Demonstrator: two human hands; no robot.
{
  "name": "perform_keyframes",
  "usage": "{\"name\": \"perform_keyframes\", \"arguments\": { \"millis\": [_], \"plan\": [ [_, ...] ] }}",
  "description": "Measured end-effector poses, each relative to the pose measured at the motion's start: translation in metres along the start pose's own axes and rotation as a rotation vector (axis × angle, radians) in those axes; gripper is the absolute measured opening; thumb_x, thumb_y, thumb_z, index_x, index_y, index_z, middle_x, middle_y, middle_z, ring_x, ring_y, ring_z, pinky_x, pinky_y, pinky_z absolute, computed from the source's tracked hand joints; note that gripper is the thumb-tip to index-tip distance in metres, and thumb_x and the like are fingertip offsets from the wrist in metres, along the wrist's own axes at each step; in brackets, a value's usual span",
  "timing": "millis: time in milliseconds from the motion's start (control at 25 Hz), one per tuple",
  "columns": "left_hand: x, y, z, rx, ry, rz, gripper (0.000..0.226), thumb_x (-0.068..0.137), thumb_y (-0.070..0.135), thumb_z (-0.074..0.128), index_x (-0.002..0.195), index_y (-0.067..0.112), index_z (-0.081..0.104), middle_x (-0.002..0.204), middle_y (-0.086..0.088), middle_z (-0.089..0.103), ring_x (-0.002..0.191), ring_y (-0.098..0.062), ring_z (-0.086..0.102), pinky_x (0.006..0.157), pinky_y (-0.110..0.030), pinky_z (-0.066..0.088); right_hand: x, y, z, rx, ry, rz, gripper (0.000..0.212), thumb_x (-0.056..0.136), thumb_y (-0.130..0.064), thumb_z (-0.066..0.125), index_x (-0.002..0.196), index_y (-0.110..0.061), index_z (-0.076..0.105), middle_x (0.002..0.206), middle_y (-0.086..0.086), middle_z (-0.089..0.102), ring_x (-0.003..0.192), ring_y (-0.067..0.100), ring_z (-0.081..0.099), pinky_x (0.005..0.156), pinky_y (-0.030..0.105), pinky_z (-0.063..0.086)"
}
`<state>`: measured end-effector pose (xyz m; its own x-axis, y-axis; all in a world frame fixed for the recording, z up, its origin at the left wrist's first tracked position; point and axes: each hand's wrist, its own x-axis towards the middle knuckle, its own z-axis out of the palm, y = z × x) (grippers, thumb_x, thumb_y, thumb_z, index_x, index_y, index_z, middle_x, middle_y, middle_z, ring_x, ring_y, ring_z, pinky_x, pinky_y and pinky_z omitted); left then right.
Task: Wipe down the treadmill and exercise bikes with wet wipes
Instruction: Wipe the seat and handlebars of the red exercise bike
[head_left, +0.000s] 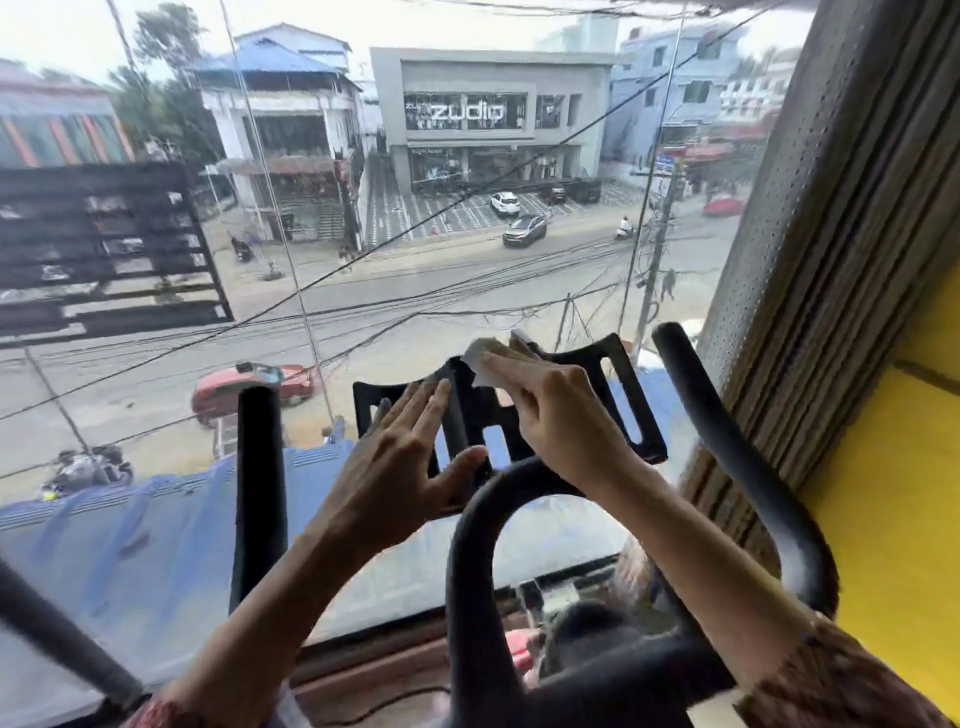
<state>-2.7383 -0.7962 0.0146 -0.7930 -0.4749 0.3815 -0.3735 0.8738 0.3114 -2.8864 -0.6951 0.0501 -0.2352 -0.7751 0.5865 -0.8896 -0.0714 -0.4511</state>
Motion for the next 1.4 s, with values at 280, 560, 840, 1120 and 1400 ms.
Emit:
{"name": "perform_keyframes", "arguments": {
  "millis": [280, 560, 840, 1120, 1400],
  "plan": [
    [0.027, -0.021, 0.016, -0.165, -0.121, 0.018, 0.082, 0.081, 0.08, 0.014, 0.14, 0.037, -0.022, 0.151, 0.017, -0.024, 0.133, 0.015, -0.025, 0.109, -0.007, -0.013, -0.003, 0.018, 0.008, -0.109, -0.385, -0.077, 0.068, 0.078, 0.027, 0.036, 0.137, -0.004, 0.05, 0.149, 0.005, 0.039, 0.143, 0.011, 0.023, 0.117, 0.021, 0.018],
    [0.028, -0.023, 0.012, -0.194, -0.132, 0.028, 0.085, 0.074, 0.081, 0.016, 0.14, 0.042, -0.021, 0.146, 0.029, -0.024, 0.13, 0.021, -0.023, 0.1, 0.002, -0.013, 0.029, 0.015, -0.028, -0.136, -0.289, -0.064, 0.057, 0.075, 0.026, 0.048, 0.115, -0.008, 0.068, 0.13, 0.005, 0.06, 0.128, 0.01, 0.047, 0.11, 0.026, 0.034],
    [0.028, -0.026, 0.013, -0.197, -0.099, 0.03, 0.088, 0.074, 0.084, 0.019, 0.143, 0.042, -0.014, 0.149, 0.029, -0.017, 0.132, 0.021, -0.017, 0.1, 0.004, -0.009, -0.002, 0.003, -0.029, -0.357, -0.563, 0.006, 0.06, 0.077, 0.017, 0.039, 0.13, -0.008, 0.053, 0.129, 0.002, 0.057, 0.111, 0.014, 0.06, 0.09, 0.024, 0.05],
    [0.027, -0.026, 0.015, -0.201, -0.09, 0.023, 0.091, 0.07, 0.09, 0.013, 0.143, 0.042, -0.013, 0.151, 0.028, -0.013, 0.134, 0.02, -0.016, 0.102, 0.002, -0.008, 0.029, 0.015, -0.026, -0.3, -0.302, 0.006, 0.052, 0.086, 0.006, 0.059, 0.136, -0.009, 0.05, 0.141, 0.011, 0.05, 0.126, 0.023, 0.052, 0.108, 0.033, 0.04],
    [0.023, -0.025, 0.014, -0.184, -0.09, 0.008, 0.091, 0.069, 0.092, 0.01, 0.143, 0.045, -0.015, 0.151, 0.029, -0.015, 0.132, 0.022, -0.016, 0.104, -0.005, -0.002, 0.023, 0.022, -0.016, -0.407, -0.342, 0.009, 0.073, 0.082, 0.019, 0.039, 0.146, -0.016, 0.037, 0.151, -0.003, 0.036, 0.137, 0.013, 0.035, 0.109, 0.026, 0.036]
  ]
}}
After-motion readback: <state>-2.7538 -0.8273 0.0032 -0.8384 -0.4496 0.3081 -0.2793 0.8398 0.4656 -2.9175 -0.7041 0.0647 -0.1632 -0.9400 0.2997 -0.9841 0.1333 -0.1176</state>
